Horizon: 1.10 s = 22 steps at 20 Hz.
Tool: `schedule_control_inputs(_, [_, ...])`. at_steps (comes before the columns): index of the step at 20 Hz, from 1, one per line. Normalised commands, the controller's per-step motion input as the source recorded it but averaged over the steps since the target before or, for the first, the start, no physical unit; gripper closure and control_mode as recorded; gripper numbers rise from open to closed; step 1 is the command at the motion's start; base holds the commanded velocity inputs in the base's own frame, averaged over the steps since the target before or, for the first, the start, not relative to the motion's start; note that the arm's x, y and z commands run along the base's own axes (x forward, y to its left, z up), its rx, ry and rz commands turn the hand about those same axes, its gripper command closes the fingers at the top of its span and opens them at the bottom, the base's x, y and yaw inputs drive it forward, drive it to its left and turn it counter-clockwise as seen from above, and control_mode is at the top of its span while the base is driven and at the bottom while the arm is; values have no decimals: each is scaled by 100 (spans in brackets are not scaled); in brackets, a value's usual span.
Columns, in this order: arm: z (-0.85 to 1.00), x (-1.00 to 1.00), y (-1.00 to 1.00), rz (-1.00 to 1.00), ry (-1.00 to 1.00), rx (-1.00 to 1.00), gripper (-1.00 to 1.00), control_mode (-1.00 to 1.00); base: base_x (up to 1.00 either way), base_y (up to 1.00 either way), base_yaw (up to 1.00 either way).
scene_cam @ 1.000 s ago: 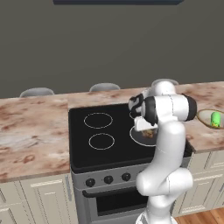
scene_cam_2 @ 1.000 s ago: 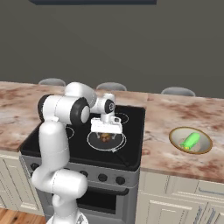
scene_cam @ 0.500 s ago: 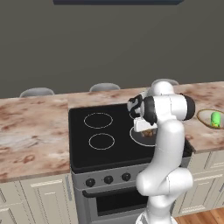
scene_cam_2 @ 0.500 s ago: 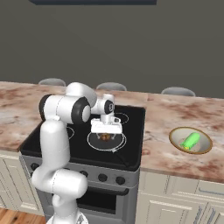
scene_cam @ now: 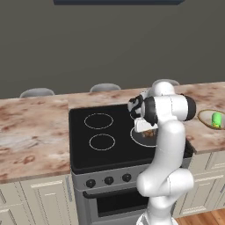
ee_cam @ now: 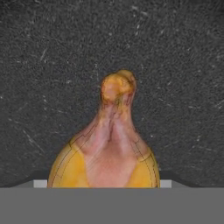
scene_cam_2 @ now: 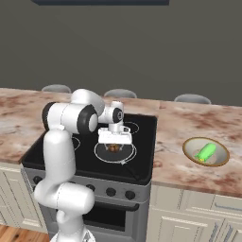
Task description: Place the chicken drumstick on the plate and place the corn on the same plate.
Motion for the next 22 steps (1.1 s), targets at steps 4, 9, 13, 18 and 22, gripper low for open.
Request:
schedule_control_inputs(4, [0,-1,0,0,0,0,100,-100,0,0,0])
schedule_control_inputs(9, [38,-36,0,0,-5,0,100,-100,0,0,0])
schedule_control_inputs(13, [63,-76,0,0,-22,0,100,-100,0,0,0])
schedule_control_inputs(18, [63,-67,0,0,-32,0,100,-100,0,0,0])
schedule_control_inputs(22, [42,-45,0,0,-26,0,100,-100,0,0,0])
